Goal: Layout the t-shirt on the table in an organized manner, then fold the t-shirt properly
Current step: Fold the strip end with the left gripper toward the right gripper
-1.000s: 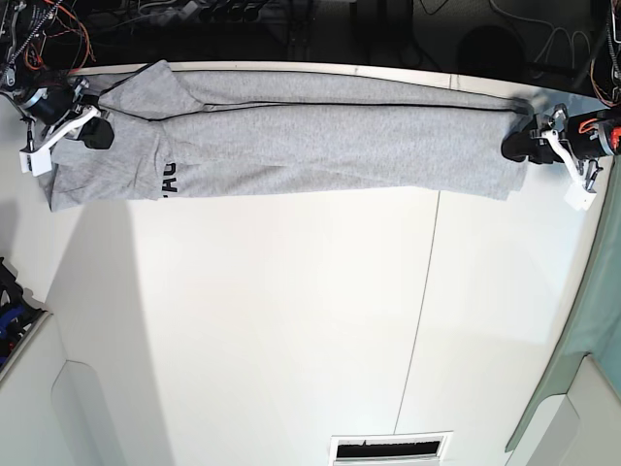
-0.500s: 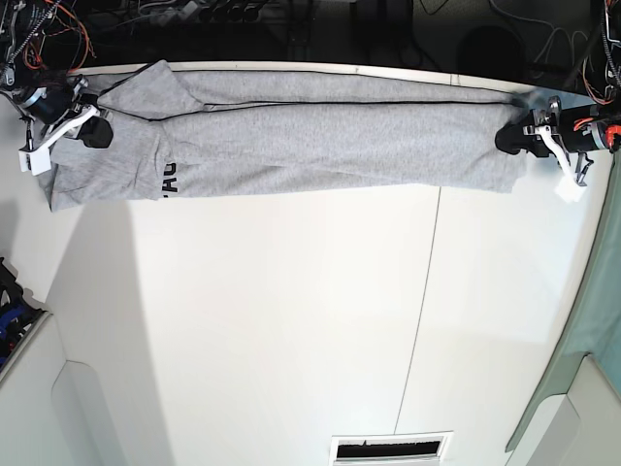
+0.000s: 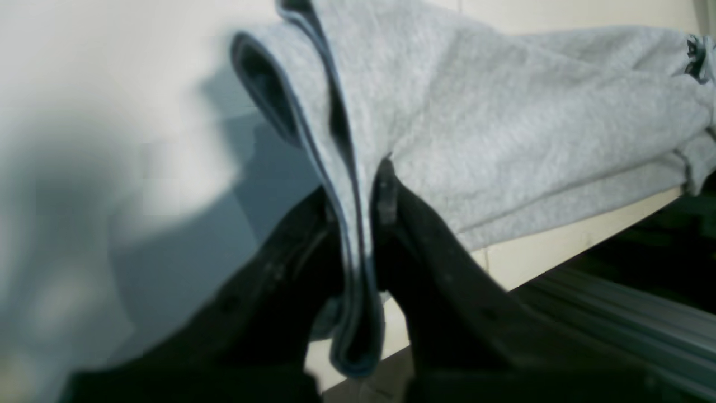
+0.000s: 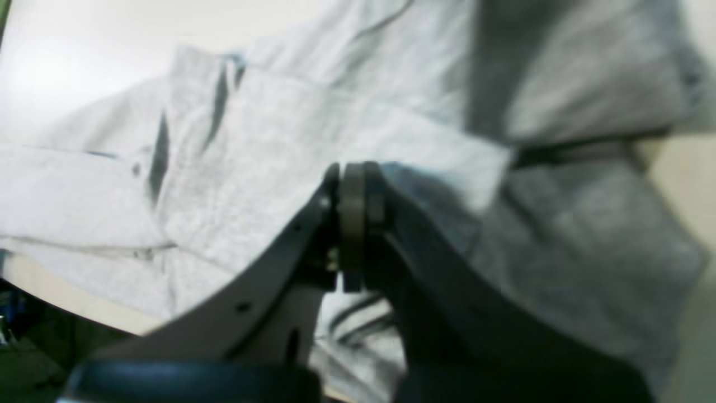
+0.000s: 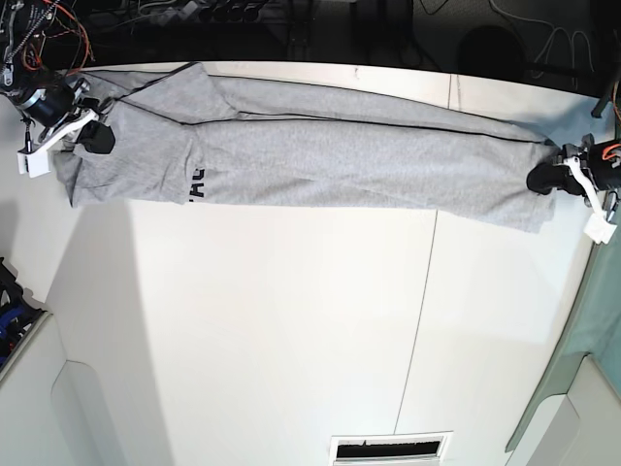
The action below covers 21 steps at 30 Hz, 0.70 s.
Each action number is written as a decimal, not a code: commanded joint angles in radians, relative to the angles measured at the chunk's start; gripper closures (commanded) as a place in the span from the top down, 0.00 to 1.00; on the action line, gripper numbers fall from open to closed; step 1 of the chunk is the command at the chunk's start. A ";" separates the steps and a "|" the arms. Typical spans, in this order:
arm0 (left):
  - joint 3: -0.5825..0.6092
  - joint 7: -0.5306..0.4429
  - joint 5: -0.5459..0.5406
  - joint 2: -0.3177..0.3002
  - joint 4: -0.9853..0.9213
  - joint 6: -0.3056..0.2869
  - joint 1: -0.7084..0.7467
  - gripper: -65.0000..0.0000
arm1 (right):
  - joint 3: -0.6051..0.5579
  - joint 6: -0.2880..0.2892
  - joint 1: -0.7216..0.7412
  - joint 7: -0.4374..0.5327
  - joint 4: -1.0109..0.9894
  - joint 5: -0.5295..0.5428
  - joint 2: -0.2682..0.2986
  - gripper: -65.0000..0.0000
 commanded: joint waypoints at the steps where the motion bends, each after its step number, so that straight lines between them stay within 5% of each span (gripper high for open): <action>1: -0.009 0.002 -0.018 -0.038 0.030 -0.006 -0.010 0.00 | 0.006 0.008 0.008 0.018 0.020 0.029 0.017 0.00; 12: -0.008 0.111 -0.087 -0.055 0.376 0.030 0.003 0.00 | 0.006 0.015 0.008 0.019 0.113 0.058 0.016 0.00; 21: 0.118 0.047 -0.003 0.072 0.635 0.029 0.048 0.00 | 0.006 0.014 0.020 0.018 0.190 0.040 0.017 0.00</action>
